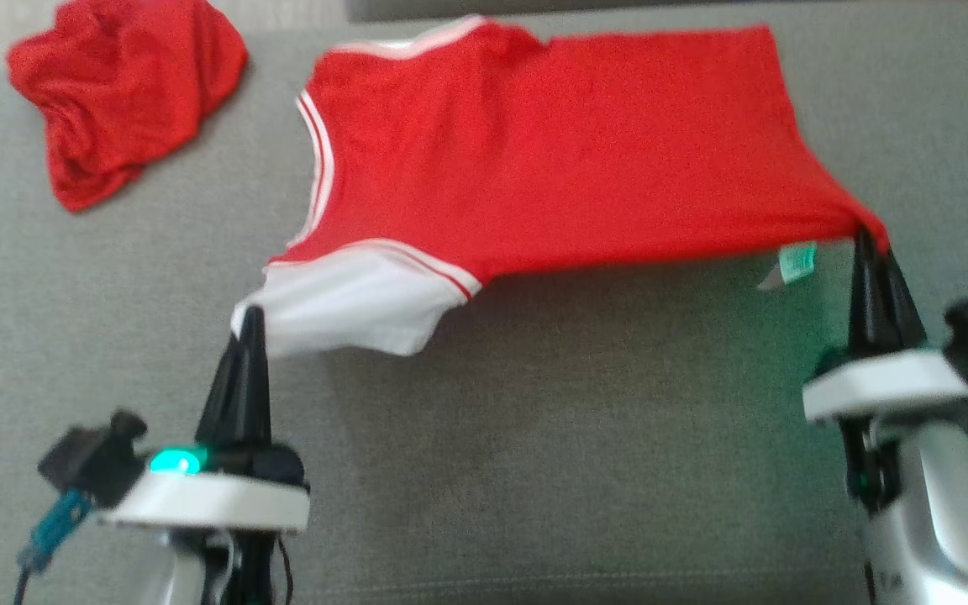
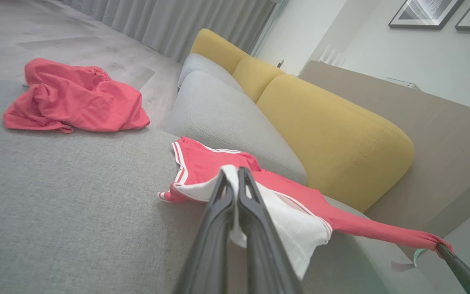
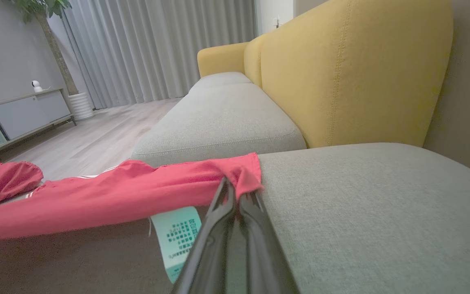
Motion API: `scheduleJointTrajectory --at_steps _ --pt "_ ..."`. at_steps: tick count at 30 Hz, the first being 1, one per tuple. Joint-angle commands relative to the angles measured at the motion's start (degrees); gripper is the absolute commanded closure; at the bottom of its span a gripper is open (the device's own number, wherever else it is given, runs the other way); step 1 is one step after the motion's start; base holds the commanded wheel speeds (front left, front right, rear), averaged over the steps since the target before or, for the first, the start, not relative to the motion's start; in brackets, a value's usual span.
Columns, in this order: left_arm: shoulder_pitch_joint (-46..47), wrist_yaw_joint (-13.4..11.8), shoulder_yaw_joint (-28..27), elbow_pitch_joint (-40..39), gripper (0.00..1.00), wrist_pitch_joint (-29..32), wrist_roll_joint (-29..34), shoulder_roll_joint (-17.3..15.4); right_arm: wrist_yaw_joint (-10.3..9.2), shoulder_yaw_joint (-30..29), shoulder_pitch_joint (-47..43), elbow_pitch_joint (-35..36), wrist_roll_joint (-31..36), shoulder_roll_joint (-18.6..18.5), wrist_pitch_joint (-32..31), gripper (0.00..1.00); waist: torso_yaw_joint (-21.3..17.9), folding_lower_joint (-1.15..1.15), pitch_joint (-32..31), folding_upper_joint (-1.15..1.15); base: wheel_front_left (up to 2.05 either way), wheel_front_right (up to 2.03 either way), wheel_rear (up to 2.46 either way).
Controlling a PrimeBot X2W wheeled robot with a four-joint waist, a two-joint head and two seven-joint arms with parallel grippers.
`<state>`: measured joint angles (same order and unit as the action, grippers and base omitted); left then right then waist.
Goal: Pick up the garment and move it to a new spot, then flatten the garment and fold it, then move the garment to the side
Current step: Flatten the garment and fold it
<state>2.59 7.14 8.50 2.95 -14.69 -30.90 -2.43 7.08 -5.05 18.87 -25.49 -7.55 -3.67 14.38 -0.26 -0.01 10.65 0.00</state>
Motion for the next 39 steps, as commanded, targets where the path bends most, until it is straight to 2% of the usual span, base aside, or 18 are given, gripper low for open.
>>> scheduleJointTrajectory --at_steps 1,6,8,14,17,21,30,39 --pt "-1.2 0.3 -1.7 -3.4 1.00 -0.3 0.4 -0.7 0.41 0.2 -2.1 3.8 -0.2 0.5 0.6 1.00 1.0 0.01 -2.6 0.00 0.00 0.00 0.00" --pt "-7.1 -0.2 -0.6 -8.1 1.00 -0.3 1.5 -0.7 0.41 -0.8 -10.4 10.4 -0.7 0.7 -0.9 1.00 2.1 0.01 -5.3 0.00 0.00 0.00 0.00" --pt "-10.0 -1.0 -0.2 -11.2 1.00 0.4 2.4 -1.4 0.41 -2.0 -15.3 15.5 -1.0 0.7 -3.1 1.00 2.5 0.01 -6.1 0.00 0.00 0.00 0.00" --pt "-14.7 -2.2 0.7 -16.9 1.00 3.6 3.1 -2.8 0.41 -4.4 -23.9 26.8 -1.5 0.8 -8.3 1.00 2.7 0.01 -5.8 0.00 0.00 0.00 0.00" --pt "-15.7 -2.9 0.7 -17.2 1.00 4.7 2.7 -2.8 0.41 -4.2 -26.0 29.8 -2.3 0.8 -11.0 1.00 2.2 0.01 -5.0 0.00 0.00 0.00 0.00" --pt "-15.0 -2.9 1.4 -14.9 1.00 5.5 2.1 -2.7 0.41 -2.9 -25.9 28.9 -3.4 0.8 -12.8 1.00 1.5 0.01 -4.0 0.00 0.00 0.00 0.00" --pt "-10.4 -2.5 2.3 -9.2 1.00 4.1 1.6 -2.2 0.41 -0.7 -21.1 19.5 -3.3 0.8 -12.3 1.00 0.8 0.01 -2.5 0.00 0.00 0.00 0.00" --pt "-1.9 -1.6 3.7 -3.2 1.00 4.4 2.3 -2.8 0.41 -1.9 -14.5 13.4 -2.5 0.8 -13.7 1.00 0.8 0.01 -0.7 0.00 0.00 0.00 0.00"
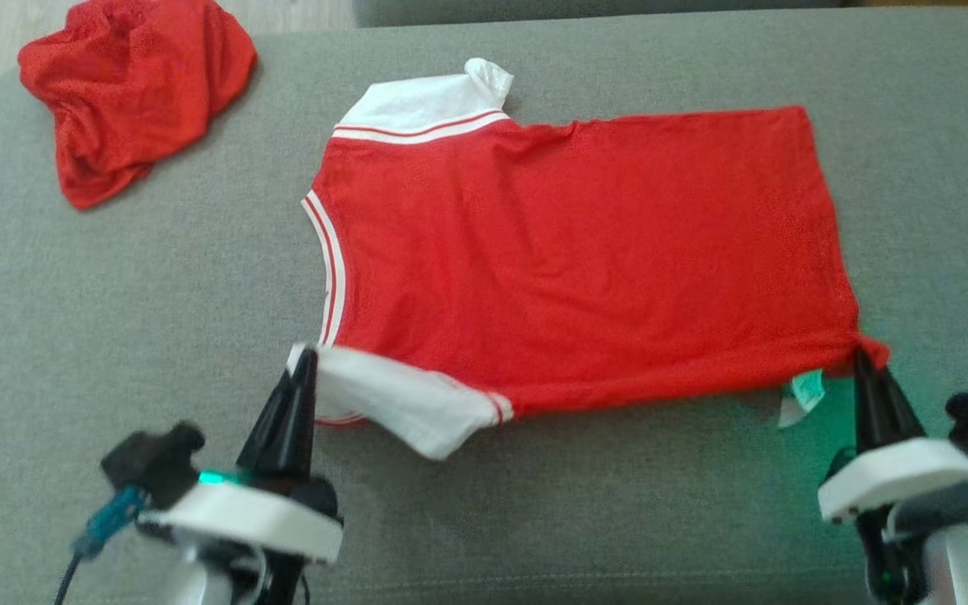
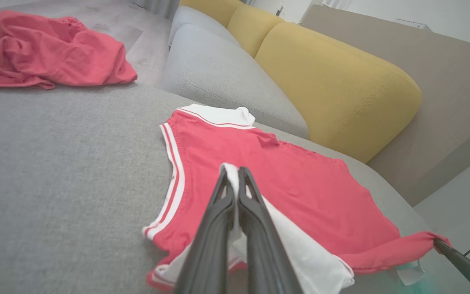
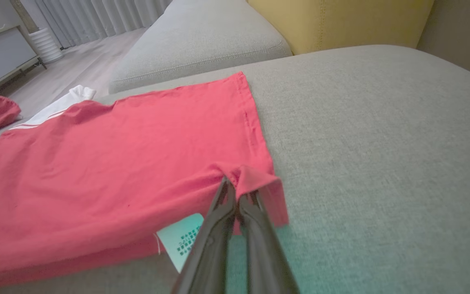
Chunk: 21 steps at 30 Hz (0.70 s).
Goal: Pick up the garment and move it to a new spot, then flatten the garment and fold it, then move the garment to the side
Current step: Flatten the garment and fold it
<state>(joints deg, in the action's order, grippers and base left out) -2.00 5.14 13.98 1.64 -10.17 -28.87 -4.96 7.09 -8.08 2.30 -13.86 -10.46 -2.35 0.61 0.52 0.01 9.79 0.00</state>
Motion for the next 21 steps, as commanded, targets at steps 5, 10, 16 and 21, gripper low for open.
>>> scheduleJointTrajectory --at_steps 5,10,16,21 --pt "11.2 0.9 -1.1 4.3 1.00 -0.1 1.1 -0.8 0.40 0.1 7.0 -0.7 1.2 -0.5 -0.5 1.00 -0.2 -0.01 1.6 0.00 0.00 0.00 0.00" --pt "18.8 1.2 -1.2 11.6 1.00 -1.4 1.7 -0.9 0.40 0.0 12.6 -4.3 2.4 -0.5 -1.8 1.00 -0.8 -0.01 3.1 0.00 0.00 0.00 0.00" --pt "24.6 1.5 -0.6 18.8 1.00 -2.6 1.8 -0.7 0.40 -0.3 18.3 -9.1 4.0 -0.5 -2.5 1.00 -1.3 -0.01 5.0 0.00 0.00 0.00 0.00" --pt "27.2 1.7 -0.8 22.7 1.00 -3.4 1.7 -0.6 0.40 -0.6 21.4 -12.2 5.7 -0.5 -3.0 1.00 -1.5 -0.01 5.8 0.00 0.00 0.00 0.00"
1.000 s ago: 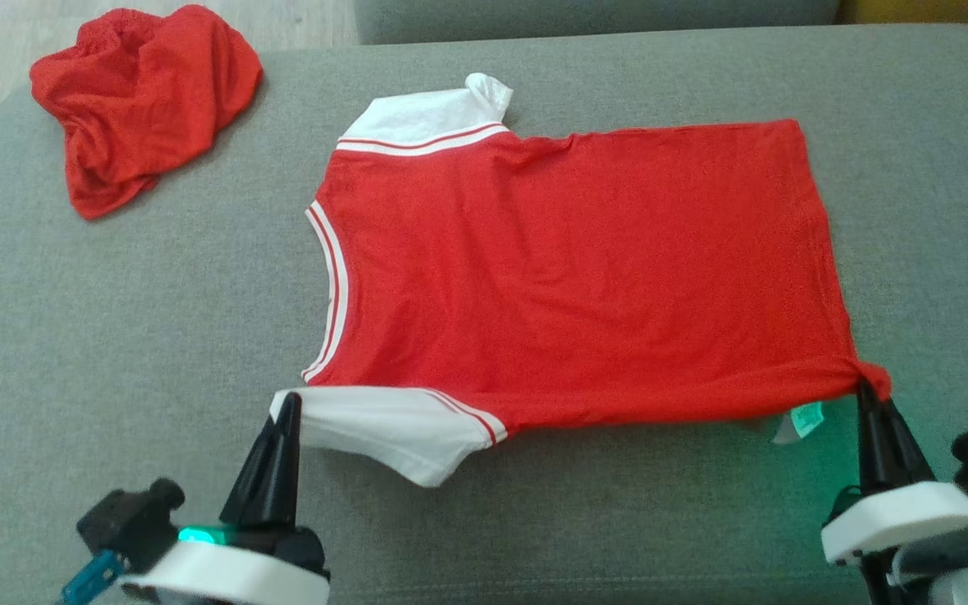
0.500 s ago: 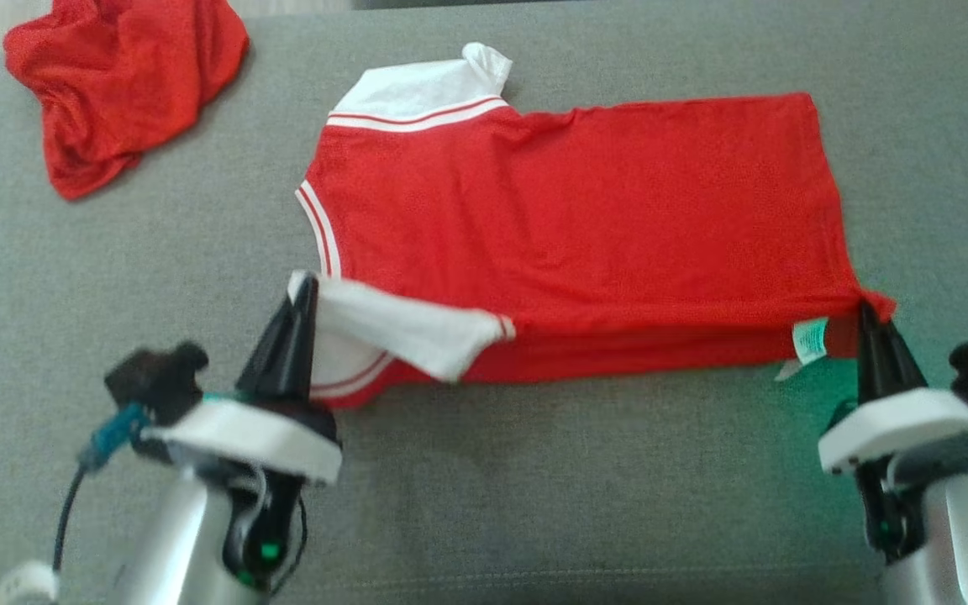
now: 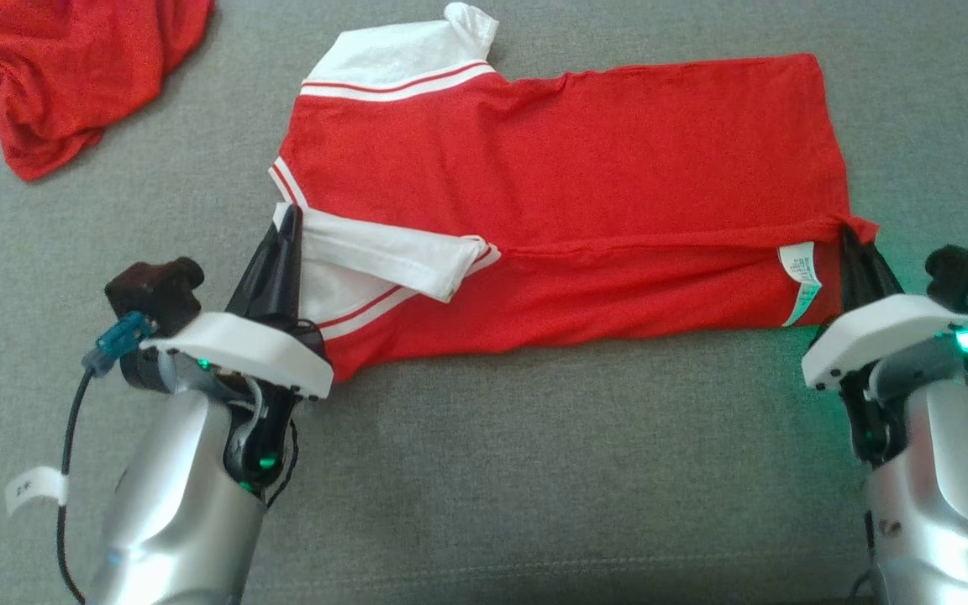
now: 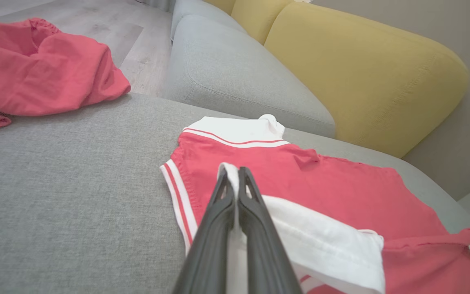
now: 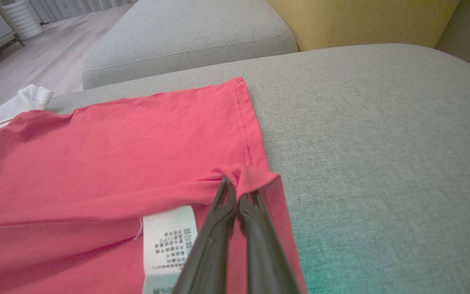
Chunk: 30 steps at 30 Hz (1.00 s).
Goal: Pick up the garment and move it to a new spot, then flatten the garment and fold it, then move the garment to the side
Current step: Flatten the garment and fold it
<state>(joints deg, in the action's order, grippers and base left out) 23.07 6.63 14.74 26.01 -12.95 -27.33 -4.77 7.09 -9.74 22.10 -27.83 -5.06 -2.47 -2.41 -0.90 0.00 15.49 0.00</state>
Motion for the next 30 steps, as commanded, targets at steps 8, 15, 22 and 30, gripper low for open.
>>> scheduleJointTrajectory --at_steps 8,15,22,30 --pt "6.1 0.1 -2.1 4.6 1.00 -1.5 0.2 -0.4 0.40 0.6 6.8 -2.7 2.8 -0.4 -0.4 0.53 -0.3 0.00 1.0 0.00 0.00 0.00 0.00" --pt "8.9 0.3 -1.3 8.2 0.00 -1.9 1.0 0.1 0.40 0.4 8.5 -5.4 3.8 -0.4 0.4 0.00 0.0 0.00 0.8 0.00 0.00 0.00 0.00" --pt "7.5 0.5 -2.7 6.3 0.00 -2.0 1.3 0.4 0.40 -0.9 7.0 -3.8 3.5 -0.4 3.2 0.00 0.1 0.00 -0.1 0.00 0.00 0.00 0.00" --pt "-0.7 0.7 -2.6 1.2 0.00 -1.1 0.2 -1.1 0.40 -1.6 0.4 4.1 3.8 -0.4 2.5 0.00 0.3 0.00 -2.8 0.00 0.00 0.00 0.00"
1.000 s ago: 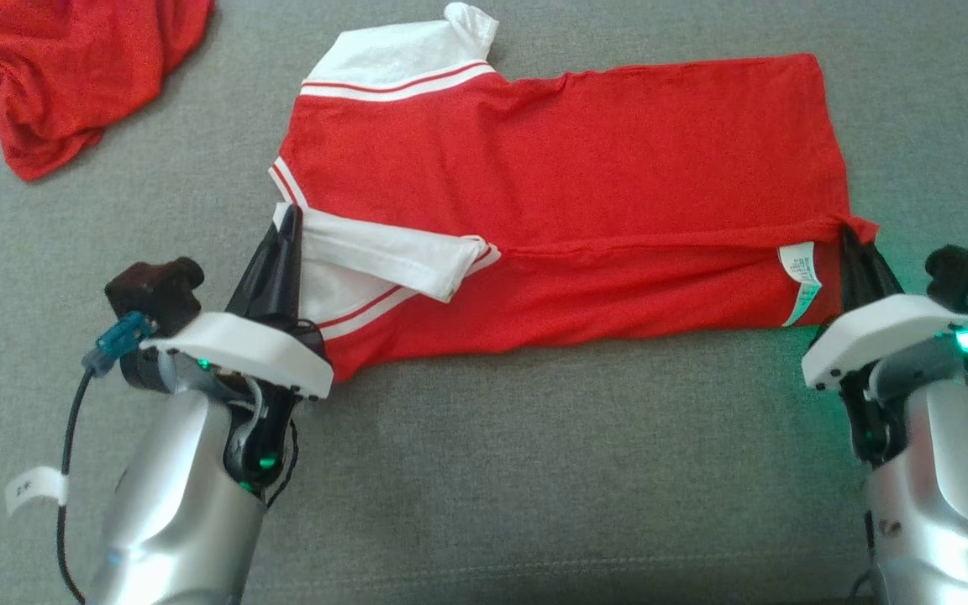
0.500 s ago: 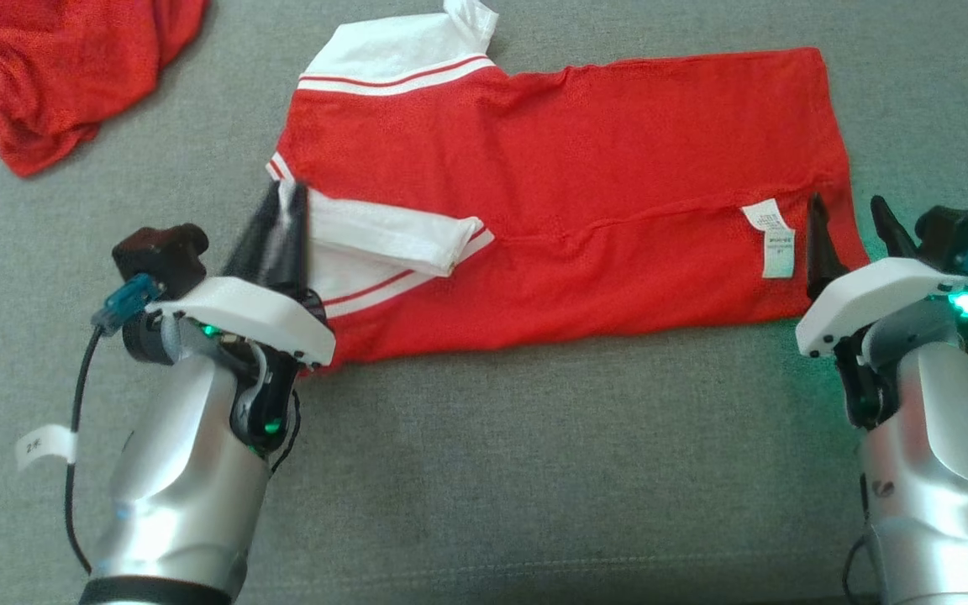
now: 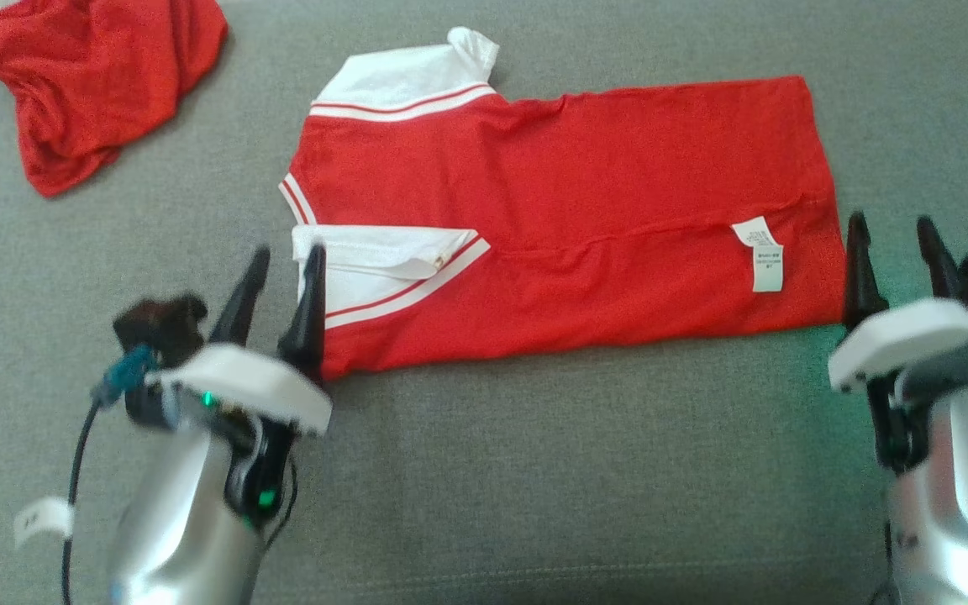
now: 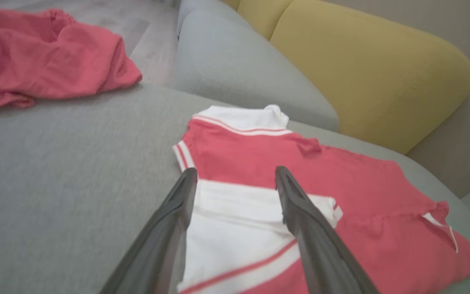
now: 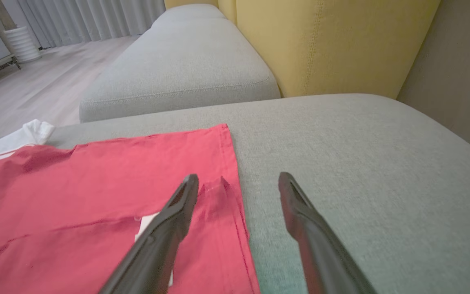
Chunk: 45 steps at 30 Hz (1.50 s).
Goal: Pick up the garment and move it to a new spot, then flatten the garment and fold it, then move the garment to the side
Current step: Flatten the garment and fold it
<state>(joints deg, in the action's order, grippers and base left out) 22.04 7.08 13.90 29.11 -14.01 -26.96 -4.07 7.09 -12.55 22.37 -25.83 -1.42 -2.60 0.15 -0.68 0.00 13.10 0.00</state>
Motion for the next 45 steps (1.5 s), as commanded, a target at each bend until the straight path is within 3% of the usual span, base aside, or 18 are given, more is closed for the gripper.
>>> scheduleJointTrajectory --at_steps 1,9,20,21,25,36,38,39,40,42,43,45 --pt "-1.0 0.3 -1.7 -2.4 0.00 0.8 -0.7 -2.1 0.40 1.4 -1.3 3.4 0.0 -0.3 -0.5 0.00 0.2 0.00 -0.8 0.00 0.00 0.00 0.00" --pt "-10.1 -1.0 -2.4 -6.7 0.00 10.0 -6.0 -2.7 0.40 2.2 -10.2 10.8 -2.3 -0.3 -4.1 0.00 0.7 0.00 -2.4 0.00 0.00 0.00 0.00" --pt "-10.2 -2.7 -3.5 -7.6 0.00 15.9 -12.4 -0.8 0.40 2.9 -9.5 11.1 -3.3 -0.3 -6.5 0.00 -0.7 0.00 0.0 0.00 0.00 0.00 0.00" --pt "-10.0 -2.8 -3.5 -7.4 0.14 16.0 -12.6 -0.7 0.40 2.9 -9.1 10.6 -3.3 -0.3 -6.6 0.00 -0.8 0.00 0.3 0.00 0.00 0.00 0.00" --pt "-9.4 -2.9 -3.5 -7.2 1.00 16.1 -13.0 -0.7 0.40 2.9 -7.0 7.7 -3.5 -0.3 -7.2 0.00 -0.9 0.00 0.9 0.00 0.00 0.00 0.00" --pt "-9.0 -2.4 -2.6 -8.6 1.00 15.2 -12.8 -0.9 0.40 2.4 -2.4 -2.2 -3.6 -0.3 -10.3 0.01 0.6 0.00 1.4 0.00 0.00 0.00 0.00" --pt "-9.1 -2.3 -2.6 -8.8 1.00 15.0 -12.8 -1.0 0.40 1.9 -1.7 -3.8 -3.8 -0.3 -10.3 0.20 0.8 0.00 1.3 0.00 0.00 0.00 0.00" --pt "-9.1 -2.3 -2.5 -8.9 1.00 14.9 -12.8 -1.0 0.40 1.9 -1.4 -4.5 -4.1 -0.3 -10.2 0.47 0.9 0.00 1.3 0.00 0.00 0.00 0.00" --pt "-9.1 -2.3 -2.5 -8.9 1.00 14.7 -12.8 -1.0 0.40 1.9 -1.1 -5.0 -4.4 -0.3 -10.0 0.57 1.0 0.00 1.3 0.00 0.00 0.00 0.00" --pt "-9.2 -2.3 -2.6 -9.1 1.00 14.2 -12.7 -1.1 0.40 2.1 -0.6 -5.7 -4.7 -0.3 -9.2 0.95 1.0 0.00 1.2 0.00 0.00 0.00 0.00" --pt "-9.2 -2.3 -2.5 -9.3 1.00 13.9 -12.6 -1.2 0.40 2.2 -0.5 -5.8 -5.2 -0.3 -8.8 1.00 1.0 0.00 1.1 0.00 0.00 0.00 0.00" --pt "-9.3 -2.2 -2.5 -10.0 1.00 13.4 -12.4 -1.5 0.40 2.3 -0.5 -5.5 -5.9 -0.3 -7.9 1.00 0.9 0.00 0.8 0.00 0.00 0.00 0.00"
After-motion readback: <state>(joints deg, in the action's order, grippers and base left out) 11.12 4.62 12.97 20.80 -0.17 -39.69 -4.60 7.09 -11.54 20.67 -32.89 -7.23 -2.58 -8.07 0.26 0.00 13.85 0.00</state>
